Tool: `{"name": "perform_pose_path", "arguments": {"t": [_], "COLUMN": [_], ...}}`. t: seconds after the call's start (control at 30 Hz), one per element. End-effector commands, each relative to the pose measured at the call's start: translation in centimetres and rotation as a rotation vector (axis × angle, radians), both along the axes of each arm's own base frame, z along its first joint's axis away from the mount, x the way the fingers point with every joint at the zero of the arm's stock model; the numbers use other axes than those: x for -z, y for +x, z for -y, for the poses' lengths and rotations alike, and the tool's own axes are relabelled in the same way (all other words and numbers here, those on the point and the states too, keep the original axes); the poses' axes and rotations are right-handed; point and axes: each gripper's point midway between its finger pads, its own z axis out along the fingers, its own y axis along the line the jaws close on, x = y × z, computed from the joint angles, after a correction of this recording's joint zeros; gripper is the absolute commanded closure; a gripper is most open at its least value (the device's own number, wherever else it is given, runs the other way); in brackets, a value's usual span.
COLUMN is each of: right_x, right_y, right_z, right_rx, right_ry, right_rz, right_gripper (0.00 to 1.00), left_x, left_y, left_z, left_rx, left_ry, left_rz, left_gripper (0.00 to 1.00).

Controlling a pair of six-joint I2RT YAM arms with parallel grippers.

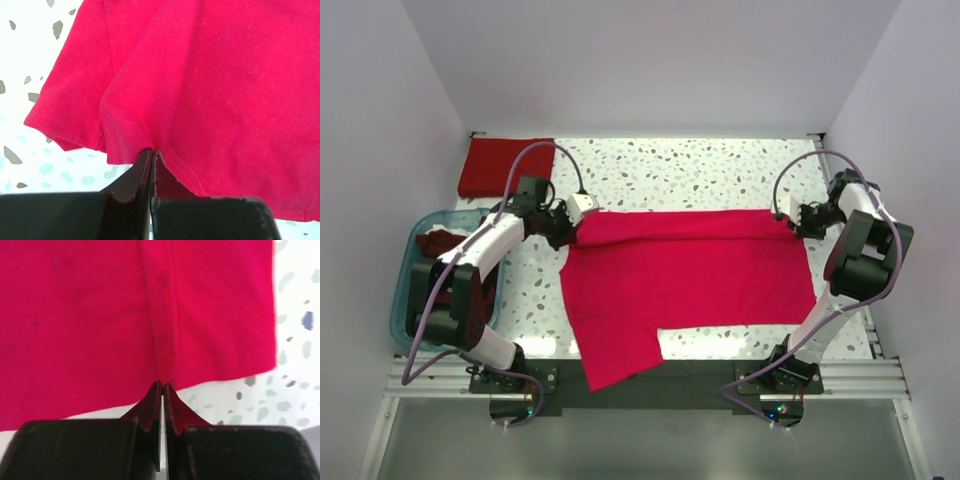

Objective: Fold and stack the t-shirts
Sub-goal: Fold the tshirt

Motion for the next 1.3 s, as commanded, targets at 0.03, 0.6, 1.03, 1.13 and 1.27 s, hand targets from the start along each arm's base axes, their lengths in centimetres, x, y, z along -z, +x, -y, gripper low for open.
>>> {"name": "perform_pose_path", "arguments": {"t": [0.03,0.6,1.03,1.13,1.27], "right_x": [-0.8,-3.6,-2.0,-1.5,-1.6], "right_y": [-1.3,2.7,2.2,1.8,0.6], "right_z": [0.1,1.1,1.6,1.6,1.5], "right_rx": [-0.042,0.097,0.08,0.062,0.028], "right_ry": [-0.035,-0.003,-0.034,-0.049,-0.064], "right_rz": [0.005,0.08,0.058,0.046,0.019], "right_gripper": [1.0,1.0,1.0,0.98,0.59], "left_x": [0.8,-1.7,-0.4,1.4,2.3], "left_y": [-0.6,0.8,-2.3,-3.2,-4.7], "left_z": [0.5,0.8,2.2,2.2,1.5], "left_rx": [0.038,-0.014,0.046,0.061,0.093], "left_ry": [-0.016,-0.047,-0.056,-0.024,0.011], "left_rz": [-0.025,0.03,-0.037,-0.072,-0.123], "left_gripper": [1.0,1.0,1.0,1.0,0.78]}}
